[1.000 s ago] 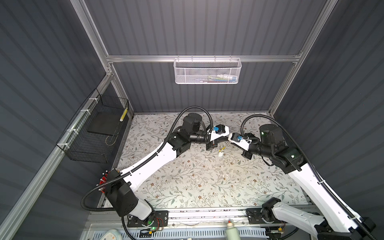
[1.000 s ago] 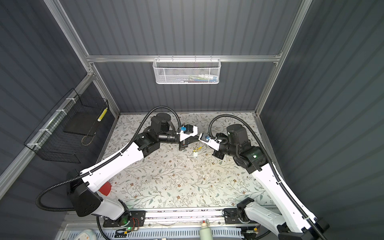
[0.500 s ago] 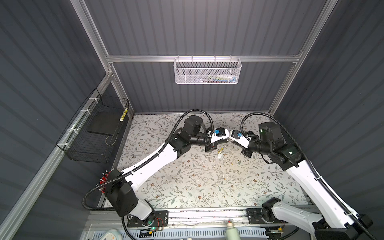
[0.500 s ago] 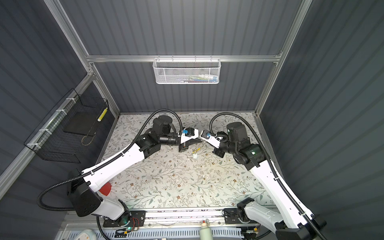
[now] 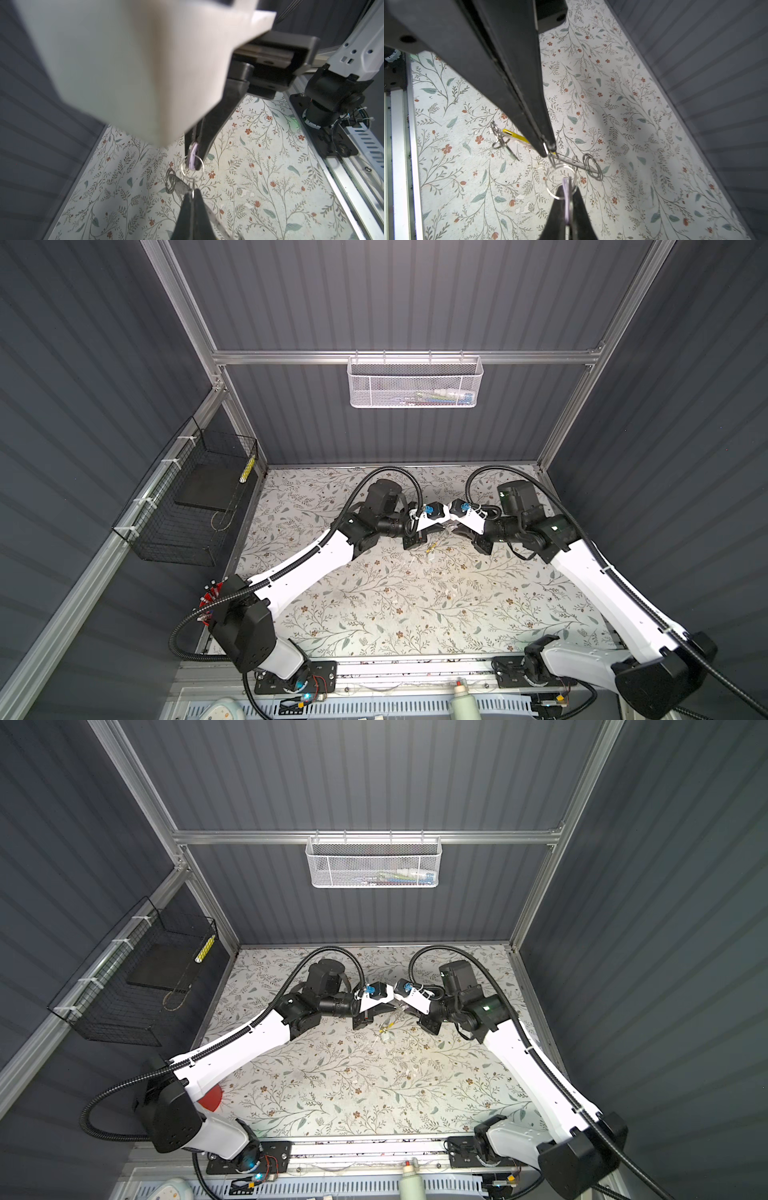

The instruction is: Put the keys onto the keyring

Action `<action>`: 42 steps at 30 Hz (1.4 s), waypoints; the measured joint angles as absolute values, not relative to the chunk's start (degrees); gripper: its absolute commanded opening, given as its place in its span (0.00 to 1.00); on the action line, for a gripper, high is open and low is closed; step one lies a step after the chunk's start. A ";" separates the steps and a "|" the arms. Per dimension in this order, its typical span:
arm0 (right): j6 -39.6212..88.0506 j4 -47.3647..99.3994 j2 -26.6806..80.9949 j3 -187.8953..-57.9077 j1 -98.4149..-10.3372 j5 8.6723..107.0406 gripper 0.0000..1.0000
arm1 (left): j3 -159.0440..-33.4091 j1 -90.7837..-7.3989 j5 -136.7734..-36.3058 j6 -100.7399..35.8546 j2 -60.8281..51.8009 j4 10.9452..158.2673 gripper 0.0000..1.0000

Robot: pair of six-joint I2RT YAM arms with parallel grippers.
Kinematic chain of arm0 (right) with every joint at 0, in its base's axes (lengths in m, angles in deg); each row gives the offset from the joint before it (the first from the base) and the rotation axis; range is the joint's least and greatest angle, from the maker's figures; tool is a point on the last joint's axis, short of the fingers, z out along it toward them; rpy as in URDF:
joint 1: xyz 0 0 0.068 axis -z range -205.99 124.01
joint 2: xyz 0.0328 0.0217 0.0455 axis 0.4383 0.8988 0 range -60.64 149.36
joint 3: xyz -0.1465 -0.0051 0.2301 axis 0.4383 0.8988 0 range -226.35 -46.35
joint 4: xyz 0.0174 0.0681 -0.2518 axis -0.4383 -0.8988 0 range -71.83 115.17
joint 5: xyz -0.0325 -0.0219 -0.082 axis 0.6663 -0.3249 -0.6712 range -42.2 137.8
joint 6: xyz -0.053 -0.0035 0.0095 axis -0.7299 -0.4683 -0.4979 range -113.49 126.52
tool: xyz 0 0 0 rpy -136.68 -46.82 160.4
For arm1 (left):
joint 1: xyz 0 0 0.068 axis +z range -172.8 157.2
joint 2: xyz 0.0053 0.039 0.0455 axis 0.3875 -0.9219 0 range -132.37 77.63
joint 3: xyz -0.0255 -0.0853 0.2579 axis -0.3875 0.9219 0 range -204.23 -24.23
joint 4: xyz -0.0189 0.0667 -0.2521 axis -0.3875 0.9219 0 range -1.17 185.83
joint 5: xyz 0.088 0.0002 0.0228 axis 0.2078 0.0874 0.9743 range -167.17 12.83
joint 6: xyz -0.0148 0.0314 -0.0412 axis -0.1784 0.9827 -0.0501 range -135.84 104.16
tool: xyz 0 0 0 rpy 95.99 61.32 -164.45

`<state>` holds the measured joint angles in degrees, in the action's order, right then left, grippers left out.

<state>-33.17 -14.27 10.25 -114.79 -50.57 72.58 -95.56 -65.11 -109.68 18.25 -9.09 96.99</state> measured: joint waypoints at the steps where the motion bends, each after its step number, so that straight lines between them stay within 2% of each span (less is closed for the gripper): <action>1: -33.21 -14.34 11.41 -114.82 -50.59 73.17 0.00 | -94.62 -64.69 -109.70 18.21 -9.09 96.55 0.04; 5: -33.97 -14.93 17.55 -116.56 -51.36 74.63 0.00 | -89.85 -62.26 -109.96 16.96 -8.83 94.06 0.20; 8: -34.98 -15.85 23.80 -121.35 -52.58 74.39 0.00 | -85.06 -59.10 -109.90 14.64 -7.78 92.01 0.37; 10: -35.85 -16.26 27.91 -125.11 -53.67 74.28 0.00 | -81.74 -56.54 -109.51 12.52 -6.60 90.83 0.44; 16: -38.94 -19.39 42.07 -140.48 -57.92 73.04 0.00 | -73.96 -49.85 -101.70 6.43 1.45 87.02 0.50; 21: -40.40 -23.19 57.37 -160.23 -60.32 71.92 0.00 | -71.23 -46.46 -86.16 2.47 8.90 84.16 0.54; 25: -39.81 -21.99 63.32 -167.08 -61.54 71.99 0.00 | -70.97 -45.57 -77.22 0.96 10.43 83.37 0.54; 28: -39.57 -21.95 62.99 -164.82 -62.51 71.33 0.00 | -70.90 -45.57 -73.66 0.55 10.41 83.57 0.54; 31: -38.24 -20.22 60.48 -156.43 -63.23 70.02 0.00 | -70.53 -45.57 -72.41 -0.09 10.19 83.55 0.54; 36: -35.81 -16.61 56.24 -140.21 -63.20 66.87 0.00 | -70.44 -45.57 -72.44 -1.05 8.35 83.59 0.54; 42: -33.87 -12.87 50.49 -128.56 -62.37 63.55 0.00 | -70.44 -45.57 -73.70 -1.64 5.75 83.64 0.55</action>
